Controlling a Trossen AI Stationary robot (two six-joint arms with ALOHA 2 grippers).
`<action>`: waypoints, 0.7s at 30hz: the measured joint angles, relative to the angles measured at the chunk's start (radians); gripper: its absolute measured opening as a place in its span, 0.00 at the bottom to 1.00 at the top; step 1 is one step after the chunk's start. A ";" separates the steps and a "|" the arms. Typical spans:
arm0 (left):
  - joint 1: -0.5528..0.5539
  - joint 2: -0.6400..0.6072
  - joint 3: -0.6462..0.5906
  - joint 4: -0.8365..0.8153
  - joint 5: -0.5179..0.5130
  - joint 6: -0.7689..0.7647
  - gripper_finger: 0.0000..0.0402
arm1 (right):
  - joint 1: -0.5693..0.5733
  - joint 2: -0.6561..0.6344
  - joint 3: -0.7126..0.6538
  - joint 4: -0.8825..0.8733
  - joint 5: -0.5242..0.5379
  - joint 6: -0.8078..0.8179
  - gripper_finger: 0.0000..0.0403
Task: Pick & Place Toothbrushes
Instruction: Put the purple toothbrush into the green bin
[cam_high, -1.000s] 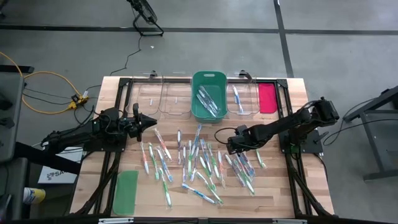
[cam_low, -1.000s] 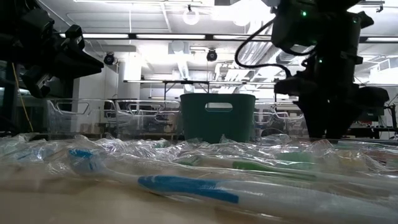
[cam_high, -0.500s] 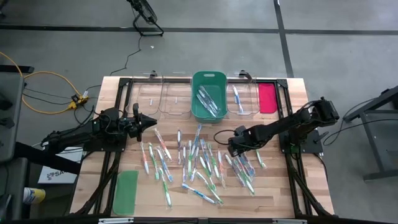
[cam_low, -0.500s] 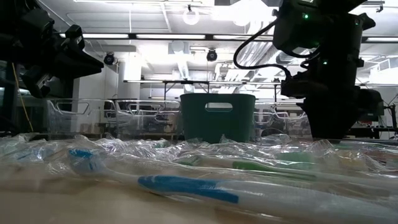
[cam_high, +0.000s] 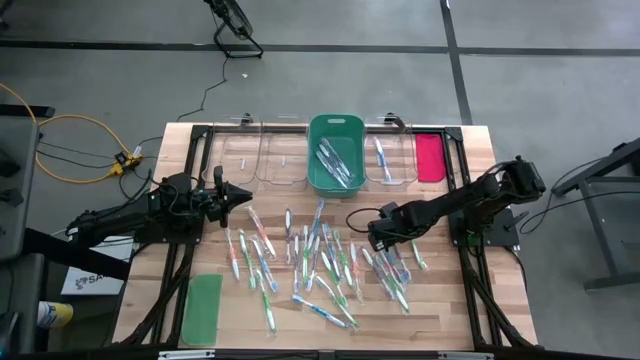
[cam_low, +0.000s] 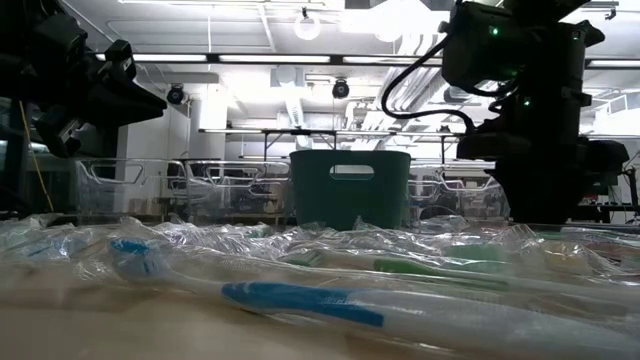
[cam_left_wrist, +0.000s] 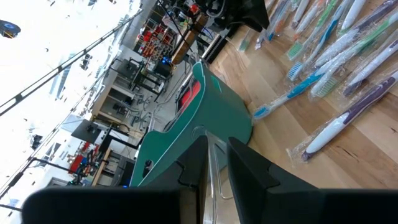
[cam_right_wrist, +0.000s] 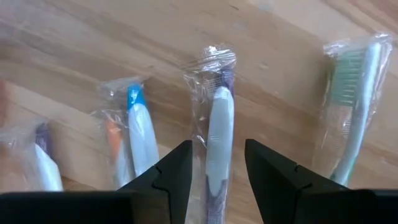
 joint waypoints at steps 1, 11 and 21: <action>0.000 0.000 0.000 0.000 0.000 0.000 0.14 | 0.000 0.000 0.000 0.000 0.000 -0.002 0.35; 0.000 0.000 0.000 0.000 0.000 0.000 0.14 | 0.000 0.000 -0.021 0.015 0.000 0.003 0.35; 0.000 0.000 0.000 0.000 0.000 0.000 0.14 | 0.000 -0.001 -0.042 0.049 -0.006 0.000 0.26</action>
